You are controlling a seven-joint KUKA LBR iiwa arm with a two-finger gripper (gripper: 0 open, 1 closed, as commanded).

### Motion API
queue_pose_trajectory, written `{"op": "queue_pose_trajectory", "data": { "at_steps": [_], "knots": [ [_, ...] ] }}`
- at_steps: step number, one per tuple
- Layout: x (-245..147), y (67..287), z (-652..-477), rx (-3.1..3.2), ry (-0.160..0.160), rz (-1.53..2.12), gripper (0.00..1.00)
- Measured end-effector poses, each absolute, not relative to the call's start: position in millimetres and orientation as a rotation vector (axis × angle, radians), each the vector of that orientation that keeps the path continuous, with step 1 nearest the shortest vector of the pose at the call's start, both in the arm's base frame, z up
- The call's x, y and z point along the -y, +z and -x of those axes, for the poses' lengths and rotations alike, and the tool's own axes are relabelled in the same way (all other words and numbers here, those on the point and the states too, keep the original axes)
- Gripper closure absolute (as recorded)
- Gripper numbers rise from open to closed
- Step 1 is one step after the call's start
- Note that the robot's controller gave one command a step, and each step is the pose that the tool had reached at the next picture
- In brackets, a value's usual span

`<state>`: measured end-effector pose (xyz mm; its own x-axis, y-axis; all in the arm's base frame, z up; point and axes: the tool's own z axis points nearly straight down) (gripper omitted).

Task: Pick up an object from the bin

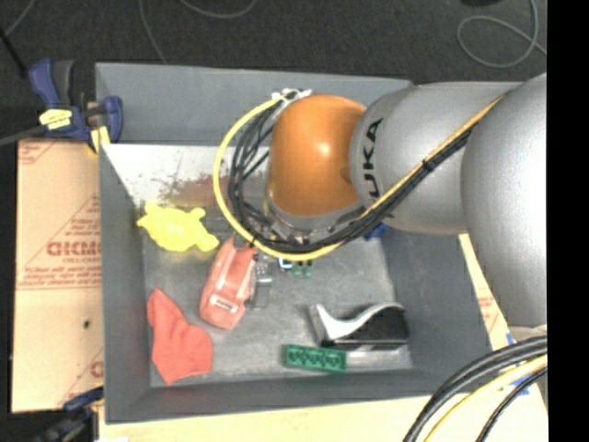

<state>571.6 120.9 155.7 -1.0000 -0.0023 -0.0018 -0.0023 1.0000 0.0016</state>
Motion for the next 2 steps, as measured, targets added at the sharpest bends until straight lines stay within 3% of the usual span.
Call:
{"op": "queue_pose_trajectory", "data": {
  "at_steps": [1, 2],
  "knots": [
    [-71.8, 82.0, -564.5, -3.088, 0.019, -0.188, 1.00],
    [-71.8, 81.9, -564.4, -3.088, 0.019, -0.190, 1.00]
  ]
}}
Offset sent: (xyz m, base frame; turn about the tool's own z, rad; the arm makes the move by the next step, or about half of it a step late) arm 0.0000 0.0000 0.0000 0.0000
